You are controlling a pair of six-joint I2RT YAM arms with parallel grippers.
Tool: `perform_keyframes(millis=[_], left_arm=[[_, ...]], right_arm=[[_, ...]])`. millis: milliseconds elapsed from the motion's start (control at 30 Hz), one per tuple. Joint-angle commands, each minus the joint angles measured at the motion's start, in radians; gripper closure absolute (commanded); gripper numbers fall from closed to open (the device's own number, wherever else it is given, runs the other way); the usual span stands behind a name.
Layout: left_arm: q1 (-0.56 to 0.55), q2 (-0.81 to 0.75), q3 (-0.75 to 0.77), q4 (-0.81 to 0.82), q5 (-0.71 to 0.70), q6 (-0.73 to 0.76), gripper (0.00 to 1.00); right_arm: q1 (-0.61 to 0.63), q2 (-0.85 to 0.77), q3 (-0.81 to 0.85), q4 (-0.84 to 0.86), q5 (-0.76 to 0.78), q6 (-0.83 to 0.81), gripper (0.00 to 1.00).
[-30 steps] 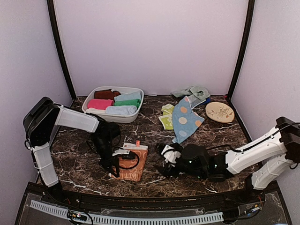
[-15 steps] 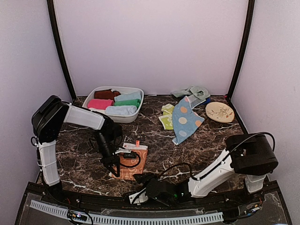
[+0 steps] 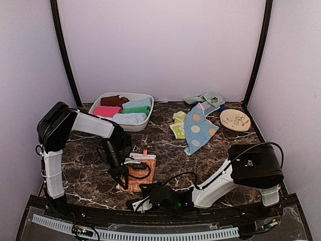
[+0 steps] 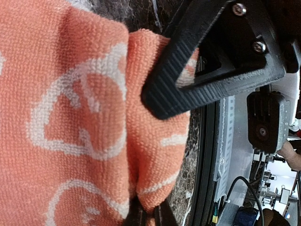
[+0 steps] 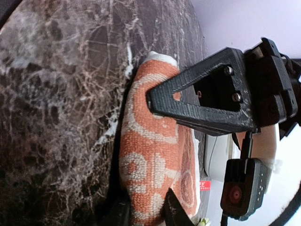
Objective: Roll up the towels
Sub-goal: Roll the towel at the center of the board.
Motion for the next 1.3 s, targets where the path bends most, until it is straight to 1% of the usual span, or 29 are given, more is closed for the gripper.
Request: perform_keyframes(millis=[0,67,100,133,167,200,300,367,467,567,667,733,800,933,967,1067,1100,1167,1267], left_arm=[[0.001,0.002,0.006,-0.026,-0.042,0.022,0.92],[0.011,-0.03,-0.012,0.038,-0.059,-0.011,0.76],[0.011,-0.067,-0.026,0.068,-0.064,-0.024,0.66],[0.045,-0.088,-0.045,0.103,-0.065,-0.037,0.53],[0.061,-0.138,-0.068,0.139,-0.066,-0.051,0.49],[0.078,-0.18,-0.096,0.173,-0.069,-0.06,0.47],[0.118,-0.306,-0.182,0.264,-0.1,-0.074,0.47],[0.155,-0.393,-0.244,0.318,-0.121,-0.071,0.46],[0.217,-0.495,-0.312,0.363,-0.118,-0.048,0.46],[0.228,-0.589,-0.376,0.389,-0.104,-0.011,0.47],[0.209,-0.661,-0.418,0.397,-0.058,0.005,0.47],[0.163,-0.673,-0.416,0.405,-0.082,-0.015,0.48],[0.108,-0.668,-0.406,0.415,-0.111,-0.033,0.5],[0.025,-0.658,-0.41,0.5,-0.148,-0.073,0.48],[-0.016,-0.651,-0.415,0.54,-0.169,-0.082,0.47],[-0.084,-0.612,-0.424,0.647,-0.262,-0.1,0.47],[-0.097,-0.597,-0.426,0.687,-0.309,-0.109,0.47],[-0.112,-0.566,-0.421,0.742,-0.355,-0.103,0.47],[-0.12,-0.521,-0.404,0.773,-0.384,-0.092,0.49]], right_arm=[[-0.014,-0.008,0.039,-0.097,-0.038,0.16,0.9],[-0.015,-0.017,0.047,-0.136,-0.055,0.225,0.98],[-0.017,-0.022,0.054,-0.164,-0.063,0.259,1.0],[-0.018,-0.028,0.059,-0.191,-0.073,0.3,1.0],[-0.021,-0.036,0.066,-0.22,-0.09,0.349,1.0],[-0.03,-0.046,0.075,-0.256,-0.115,0.412,1.0],[-0.072,-0.084,0.094,-0.356,-0.215,0.601,1.0],[-0.109,-0.116,0.094,-0.401,-0.312,0.721,1.0],[-0.162,-0.146,0.085,-0.432,-0.475,0.856,1.0],[-0.225,-0.144,0.09,-0.462,-0.663,0.979,1.0],[-0.29,-0.108,0.093,-0.457,-0.846,1.081,1.0],[-0.327,-0.075,0.102,-0.45,-0.967,1.149,1.0],[-0.37,-0.036,0.1,-0.406,-1.086,1.254,1.0],[-0.443,0.023,0.102,-0.338,-1.245,1.419,1.0],[-0.452,0.033,0.109,-0.341,-1.266,1.439,1.0],[-0.465,0.051,0.132,-0.355,-1.314,1.477,1.0],[-0.468,0.052,0.133,-0.356,-1.318,1.484,1.0],[-0.472,0.053,0.135,-0.357,-1.329,1.492,1.0],[-0.475,0.06,0.136,-0.365,-1.351,1.495,1.0]])
